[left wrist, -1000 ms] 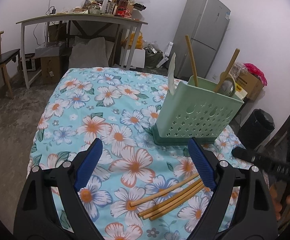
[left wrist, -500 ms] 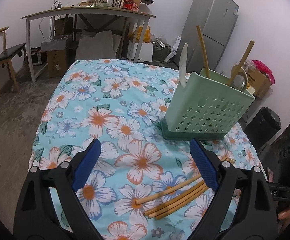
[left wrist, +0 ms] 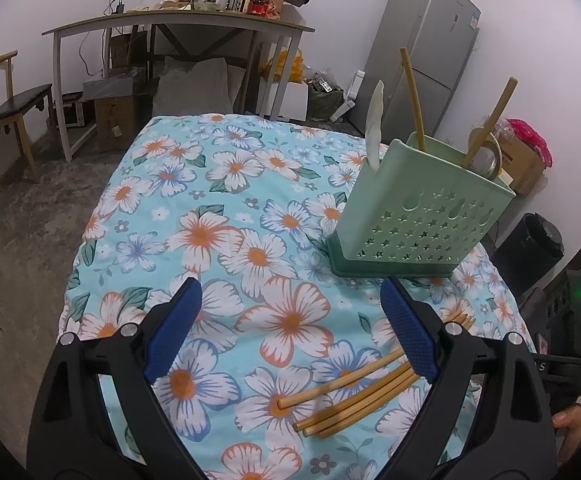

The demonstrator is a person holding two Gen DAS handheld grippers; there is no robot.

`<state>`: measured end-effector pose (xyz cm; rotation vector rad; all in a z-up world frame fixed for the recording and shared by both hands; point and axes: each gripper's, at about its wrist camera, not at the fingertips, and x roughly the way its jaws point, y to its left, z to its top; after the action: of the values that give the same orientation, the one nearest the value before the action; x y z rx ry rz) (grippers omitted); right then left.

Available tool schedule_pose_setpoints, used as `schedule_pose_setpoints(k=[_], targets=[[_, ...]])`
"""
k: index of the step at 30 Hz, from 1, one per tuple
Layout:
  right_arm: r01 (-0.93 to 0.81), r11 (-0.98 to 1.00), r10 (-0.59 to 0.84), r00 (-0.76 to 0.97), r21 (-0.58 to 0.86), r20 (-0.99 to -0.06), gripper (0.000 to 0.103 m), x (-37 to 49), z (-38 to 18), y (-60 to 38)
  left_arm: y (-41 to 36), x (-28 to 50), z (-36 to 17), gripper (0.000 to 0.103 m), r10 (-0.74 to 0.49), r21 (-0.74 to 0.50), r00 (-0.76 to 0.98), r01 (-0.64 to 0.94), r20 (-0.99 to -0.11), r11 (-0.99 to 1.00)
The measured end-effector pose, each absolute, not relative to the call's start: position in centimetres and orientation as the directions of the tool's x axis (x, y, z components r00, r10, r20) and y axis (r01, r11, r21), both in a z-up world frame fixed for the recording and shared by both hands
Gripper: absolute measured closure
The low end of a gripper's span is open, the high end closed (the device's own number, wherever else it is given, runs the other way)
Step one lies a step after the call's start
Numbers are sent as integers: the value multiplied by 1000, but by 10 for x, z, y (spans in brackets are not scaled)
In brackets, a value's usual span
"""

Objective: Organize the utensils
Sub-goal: 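Move the right tool back down to the remaining chopsticks on the cloth, then close the right tool on the remaining bamboo chopsticks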

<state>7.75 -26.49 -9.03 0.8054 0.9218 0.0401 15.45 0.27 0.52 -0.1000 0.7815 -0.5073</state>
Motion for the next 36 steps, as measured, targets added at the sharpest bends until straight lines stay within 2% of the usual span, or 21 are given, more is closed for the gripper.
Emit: schedule_pose_setpoints(k=[8,11,36], targets=[[350,609,384,655,712,-651,82,75,-101,-290,2,155,5,16,-479,-273,592,406,-649,872],[363,587,388,659,724,-645,85,75,-104,-295,2,155,5,16,-479,-273,592,406,-648,872],[324,640,421,611,696,-671,85,70,-91,-281,-2,149,6,16,-484,-268,589,419,-647,868]])
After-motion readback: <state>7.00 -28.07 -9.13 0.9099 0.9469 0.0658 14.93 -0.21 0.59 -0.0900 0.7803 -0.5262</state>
